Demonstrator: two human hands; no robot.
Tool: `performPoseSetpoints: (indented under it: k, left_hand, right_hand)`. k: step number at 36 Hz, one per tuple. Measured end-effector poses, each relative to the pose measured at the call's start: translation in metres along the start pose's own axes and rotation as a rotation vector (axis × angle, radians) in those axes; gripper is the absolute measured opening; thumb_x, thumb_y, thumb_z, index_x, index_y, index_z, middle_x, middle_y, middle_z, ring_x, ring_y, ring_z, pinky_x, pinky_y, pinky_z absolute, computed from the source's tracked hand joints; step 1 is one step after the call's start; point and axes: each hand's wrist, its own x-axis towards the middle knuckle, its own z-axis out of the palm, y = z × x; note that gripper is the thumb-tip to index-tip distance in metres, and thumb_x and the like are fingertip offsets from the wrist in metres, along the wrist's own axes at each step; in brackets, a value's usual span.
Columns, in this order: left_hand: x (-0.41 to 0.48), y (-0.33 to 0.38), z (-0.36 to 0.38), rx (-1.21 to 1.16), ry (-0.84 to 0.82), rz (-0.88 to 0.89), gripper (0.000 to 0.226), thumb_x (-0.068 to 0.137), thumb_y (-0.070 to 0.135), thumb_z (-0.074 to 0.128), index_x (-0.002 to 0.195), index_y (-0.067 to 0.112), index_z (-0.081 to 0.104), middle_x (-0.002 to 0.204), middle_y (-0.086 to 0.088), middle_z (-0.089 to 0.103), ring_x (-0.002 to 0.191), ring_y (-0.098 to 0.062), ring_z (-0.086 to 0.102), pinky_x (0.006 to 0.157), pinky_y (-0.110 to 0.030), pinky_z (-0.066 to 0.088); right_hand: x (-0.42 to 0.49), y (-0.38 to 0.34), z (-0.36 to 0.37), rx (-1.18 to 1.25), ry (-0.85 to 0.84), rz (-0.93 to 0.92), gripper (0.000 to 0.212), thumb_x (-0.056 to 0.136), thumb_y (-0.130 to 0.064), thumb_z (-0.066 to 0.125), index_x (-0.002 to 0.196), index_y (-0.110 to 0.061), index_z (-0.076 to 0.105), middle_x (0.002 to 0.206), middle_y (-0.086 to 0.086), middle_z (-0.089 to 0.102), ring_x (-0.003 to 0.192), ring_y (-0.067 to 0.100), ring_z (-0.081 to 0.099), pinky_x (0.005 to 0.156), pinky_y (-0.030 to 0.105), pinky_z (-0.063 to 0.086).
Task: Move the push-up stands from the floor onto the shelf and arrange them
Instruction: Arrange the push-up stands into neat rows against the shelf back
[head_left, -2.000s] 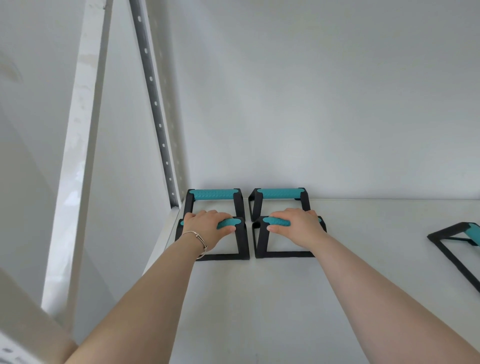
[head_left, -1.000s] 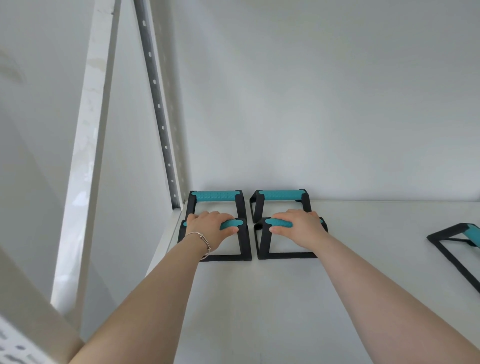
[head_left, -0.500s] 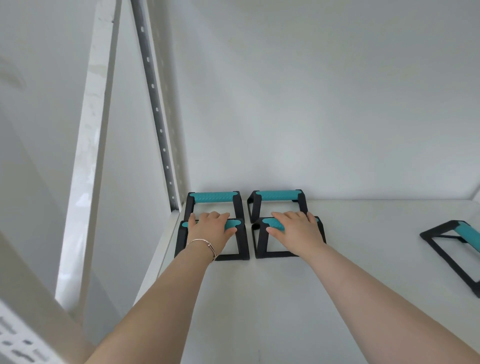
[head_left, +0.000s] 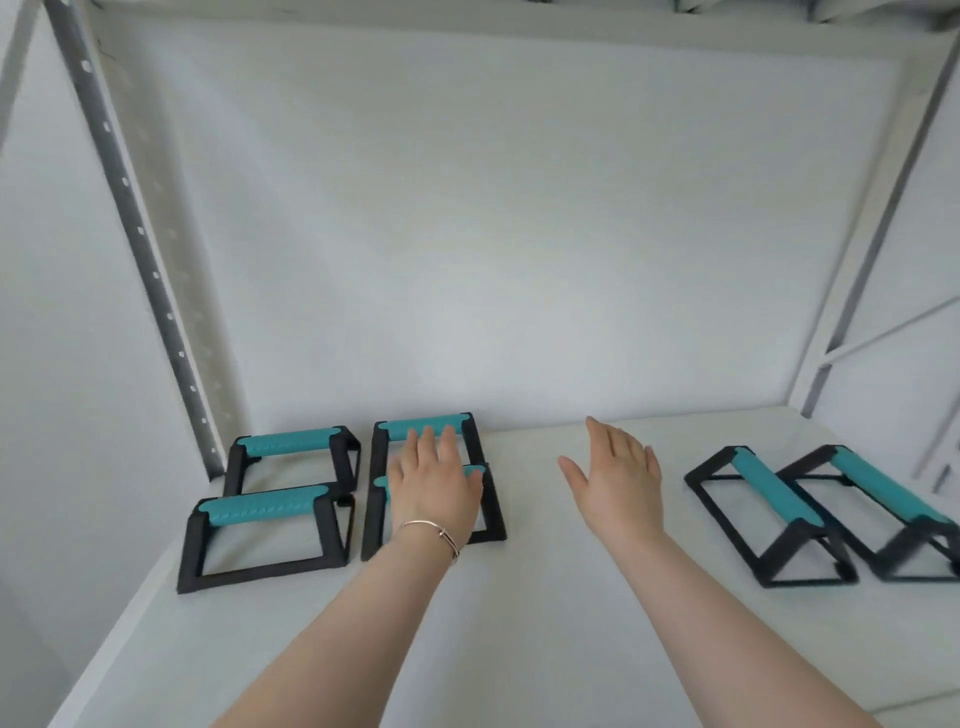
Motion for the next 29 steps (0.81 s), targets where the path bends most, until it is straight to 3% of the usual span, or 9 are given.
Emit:
performPoseSetpoints:
  k: [8,16,22,25,29]
  left_hand:
    - [-0.014,0.182,0.049,-0.067,-0.061,0.136,0.068,0.096,0.05,0.032,0.151,0.017,0.01,0.159,-0.009,0.016,0.146,-0.028,0.008,0.117,-0.044,0.013]
    - [-0.032,0.328,0.091,-0.136,-0.16,0.143,0.074,0.089,0.064,0.035,0.145,0.016,0.024,0.137,-0.006,0.041,0.123,-0.026,0.038,0.098,-0.038,0.037]
    - [-0.029,0.383,0.109,-0.265,-0.334,-0.006,0.08,0.083,0.067,0.045,0.138,0.011,0.03,0.129,-0.011,0.043,0.117,-0.03,0.046,0.097,-0.04,0.043]
    - [-0.021,0.398,0.112,-0.345,-0.366,-0.109,0.08,0.082,0.062,0.055,0.134,0.007,0.029,0.129,-0.013,0.04,0.114,-0.031,0.051,0.093,-0.039,0.046]
    - [-0.008,0.403,0.12,-0.419,-0.385,-0.26,0.076,0.08,0.049,0.066,0.129,0.002,0.03,0.127,-0.015,0.045,0.109,-0.029,0.054,0.087,-0.036,0.046]
  right_hand:
    - [0.012,0.173,-0.06,-0.119,0.026,0.111,0.061,0.097,-0.051,0.042,0.148,-0.018,0.034,0.144,0.005,0.048,0.138,0.025,0.035,0.117,0.047,0.022]
    - [0.025,0.318,-0.09,-0.212,-0.05,0.248,0.062,0.095,-0.054,0.041,0.148,-0.023,0.032,0.147,0.005,0.043,0.135,0.029,0.035,0.112,0.05,0.026]
    - [0.037,0.362,-0.086,-0.114,-0.179,0.318,0.073,0.091,-0.062,0.044,0.148,-0.022,0.024,0.144,0.008,0.039,0.117,0.031,0.048,0.089,0.041,0.046]
    - [0.046,0.371,-0.081,0.012,-0.264,0.351,0.083,0.087,-0.061,0.054,0.15,-0.02,0.018,0.141,0.009,0.037,0.115,0.031,0.05,0.087,0.04,0.047]
    - [0.059,0.374,-0.074,0.102,-0.36,0.366,0.089,0.085,-0.051,0.065,0.149,-0.014,0.016,0.123,0.012,0.051,0.106,0.031,0.058,0.085,0.041,0.052]
